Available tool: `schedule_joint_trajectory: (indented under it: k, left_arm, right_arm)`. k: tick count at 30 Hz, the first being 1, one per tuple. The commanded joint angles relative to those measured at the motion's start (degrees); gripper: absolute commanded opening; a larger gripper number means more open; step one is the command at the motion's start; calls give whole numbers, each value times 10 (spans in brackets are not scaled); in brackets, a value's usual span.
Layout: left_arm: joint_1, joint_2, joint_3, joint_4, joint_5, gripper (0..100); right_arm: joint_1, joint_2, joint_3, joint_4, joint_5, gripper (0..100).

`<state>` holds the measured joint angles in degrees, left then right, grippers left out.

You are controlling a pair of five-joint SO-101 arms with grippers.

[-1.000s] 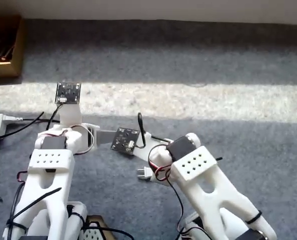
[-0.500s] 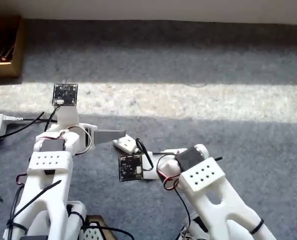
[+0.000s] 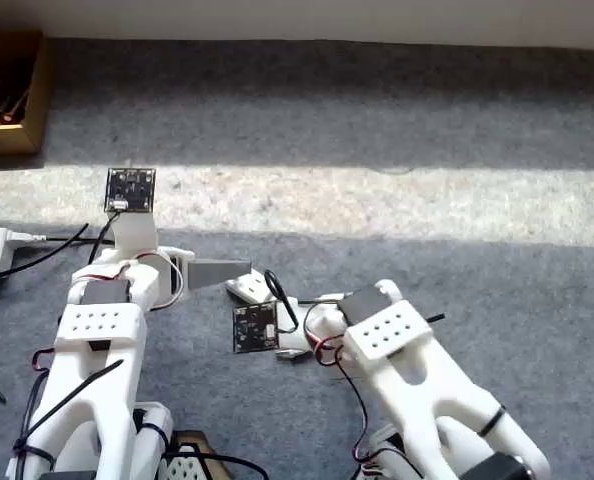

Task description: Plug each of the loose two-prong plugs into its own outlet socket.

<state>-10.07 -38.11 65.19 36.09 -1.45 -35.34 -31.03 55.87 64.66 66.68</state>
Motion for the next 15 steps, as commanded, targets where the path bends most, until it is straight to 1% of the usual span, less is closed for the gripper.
schedule_joint_trajectory:
  k: [1, 9, 12, 15]
  left_arm:
    - [-2, -2, 1, -7, -4, 613]
    - [-2, -2, 1, -8, -4, 613]
    - [-2, -2, 1, -8, -4, 613]
    - [-2, -2, 3, -8, -4, 613]
  right_arm:
    - [-7, 36, -29, -22, -5, 195]
    - [-13, 45, -42, -24, -7, 195]
    - [-54, 45, -46, -35, -42, 195]
    - [-93, 46, -41, -50, -58, 195]
